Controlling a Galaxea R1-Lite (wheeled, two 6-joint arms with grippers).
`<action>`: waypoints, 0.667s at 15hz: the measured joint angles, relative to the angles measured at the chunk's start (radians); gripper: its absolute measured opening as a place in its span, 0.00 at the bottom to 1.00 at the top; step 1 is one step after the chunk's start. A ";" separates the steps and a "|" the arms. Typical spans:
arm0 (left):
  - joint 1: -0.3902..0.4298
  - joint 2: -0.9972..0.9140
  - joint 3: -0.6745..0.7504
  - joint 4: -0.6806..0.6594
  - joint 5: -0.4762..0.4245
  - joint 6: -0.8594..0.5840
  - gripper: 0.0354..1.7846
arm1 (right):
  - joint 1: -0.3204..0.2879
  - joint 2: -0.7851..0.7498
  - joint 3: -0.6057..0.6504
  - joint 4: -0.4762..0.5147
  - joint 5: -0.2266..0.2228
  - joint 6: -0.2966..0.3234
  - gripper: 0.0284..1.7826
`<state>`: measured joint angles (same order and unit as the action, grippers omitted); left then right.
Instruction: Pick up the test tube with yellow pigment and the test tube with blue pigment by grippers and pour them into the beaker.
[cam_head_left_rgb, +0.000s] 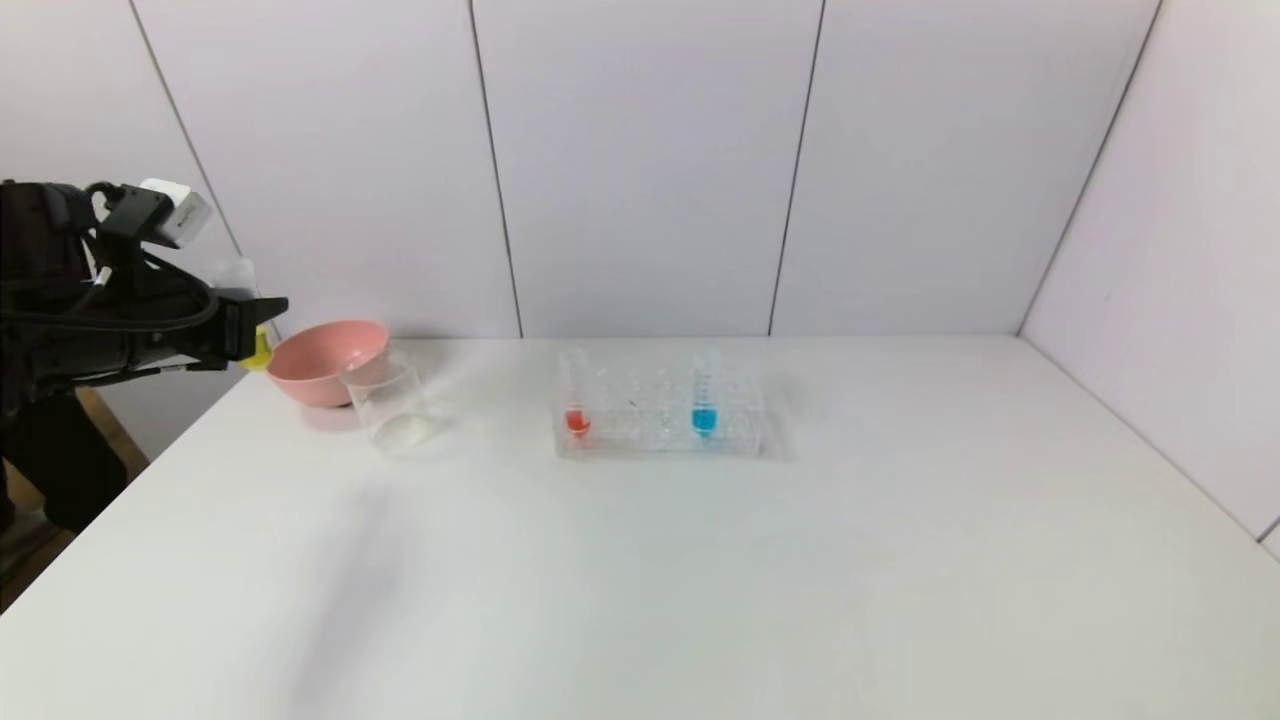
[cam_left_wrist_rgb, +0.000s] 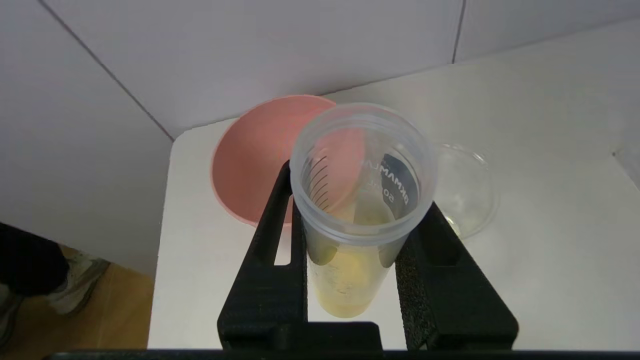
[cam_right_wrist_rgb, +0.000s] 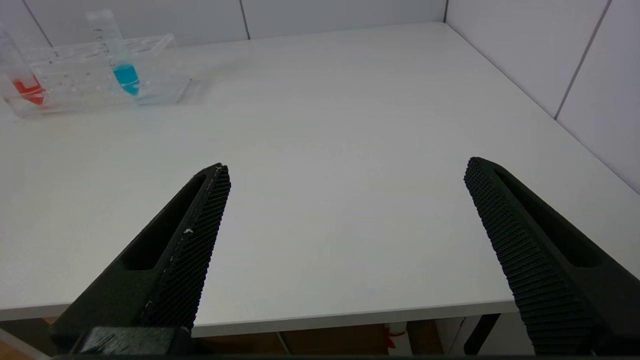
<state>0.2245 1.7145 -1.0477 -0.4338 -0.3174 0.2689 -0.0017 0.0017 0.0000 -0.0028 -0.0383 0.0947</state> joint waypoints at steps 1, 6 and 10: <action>0.009 0.002 -0.035 0.056 -0.015 0.057 0.27 | 0.000 0.000 0.000 0.000 0.000 0.000 0.96; 0.030 0.010 -0.279 0.442 -0.046 0.319 0.27 | 0.000 0.000 0.000 0.000 0.000 0.000 0.96; 0.045 0.062 -0.518 0.798 -0.089 0.569 0.27 | 0.000 0.000 0.000 0.000 0.000 0.000 0.96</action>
<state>0.2698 1.7762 -1.5660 0.3640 -0.4068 0.8381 -0.0017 0.0017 0.0000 -0.0032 -0.0383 0.0943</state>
